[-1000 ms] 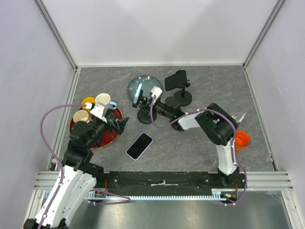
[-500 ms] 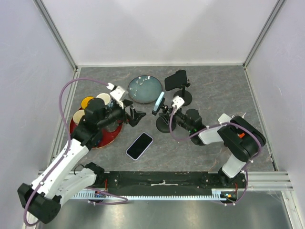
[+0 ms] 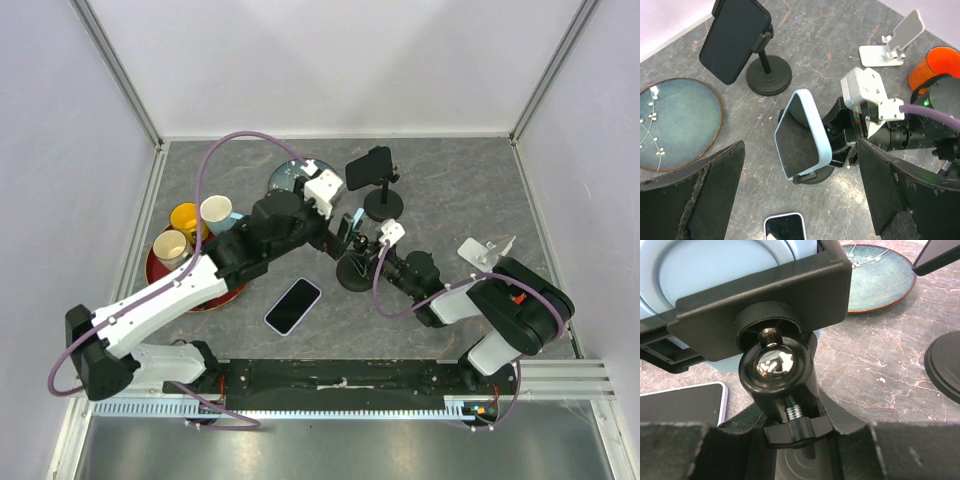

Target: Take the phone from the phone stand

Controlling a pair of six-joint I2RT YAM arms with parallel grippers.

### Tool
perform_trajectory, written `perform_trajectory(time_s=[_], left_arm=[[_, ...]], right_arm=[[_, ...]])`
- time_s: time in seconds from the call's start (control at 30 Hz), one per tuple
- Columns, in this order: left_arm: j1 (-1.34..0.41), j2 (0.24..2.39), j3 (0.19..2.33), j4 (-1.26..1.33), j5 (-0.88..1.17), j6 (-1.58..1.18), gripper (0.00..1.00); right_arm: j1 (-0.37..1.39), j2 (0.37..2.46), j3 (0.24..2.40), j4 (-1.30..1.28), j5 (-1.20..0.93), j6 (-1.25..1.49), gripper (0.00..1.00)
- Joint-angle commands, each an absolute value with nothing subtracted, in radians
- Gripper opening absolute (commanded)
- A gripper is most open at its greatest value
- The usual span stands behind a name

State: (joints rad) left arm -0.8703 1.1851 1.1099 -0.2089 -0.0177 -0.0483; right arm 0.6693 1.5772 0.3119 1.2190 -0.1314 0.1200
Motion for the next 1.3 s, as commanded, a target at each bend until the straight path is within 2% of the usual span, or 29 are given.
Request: perform_trajectory(time_s=[0.0, 0.23, 0.43, 0.73, 0.8, 0.83, 1.03, 1.27], left_arm=[[-0.934, 1.252, 1.233, -0.296, -0.267, -0.011, 1.00], [-1.031, 1.374, 1.359, -0.391, -0.455, 0.017, 0.99], [-1.043, 1.485, 1.477, -0.517, -0.545, 0.017, 0.89], [-1.046, 1.617, 1.598, -0.667, -0.565, -0.034, 0.83], [-1.046, 1.624, 1.605, -0.689, -0.566, -0.051, 0.79], [-1.045, 1.621, 1.605, -0.692, -0.568, -0.060, 0.74], [-1.039, 1.634, 1.627, -0.726, -0.520, -0.089, 0.61], [-1.034, 1.693, 1.693, -0.793, -0.460, -0.121, 0.64]], right_arm=[[0.684, 1.568, 0.293, 1.256, -0.091, 0.149, 0.00], [0.699, 1.631, 0.288, 1.289, -0.074, 0.140, 0.00], [0.710, 1.649, 0.288, 1.284, -0.063, 0.127, 0.00], [0.719, 1.658, 0.281, 1.282, -0.054, 0.123, 0.00], [0.719, 1.660, 0.279, 1.281, -0.052, 0.123, 0.00], [0.719, 1.658, 0.278, 1.281, -0.052, 0.123, 0.00], [0.719, 1.663, 0.279, 1.279, -0.054, 0.127, 0.00], [0.719, 1.663, 0.278, 1.276, -0.055, 0.130, 0.00]])
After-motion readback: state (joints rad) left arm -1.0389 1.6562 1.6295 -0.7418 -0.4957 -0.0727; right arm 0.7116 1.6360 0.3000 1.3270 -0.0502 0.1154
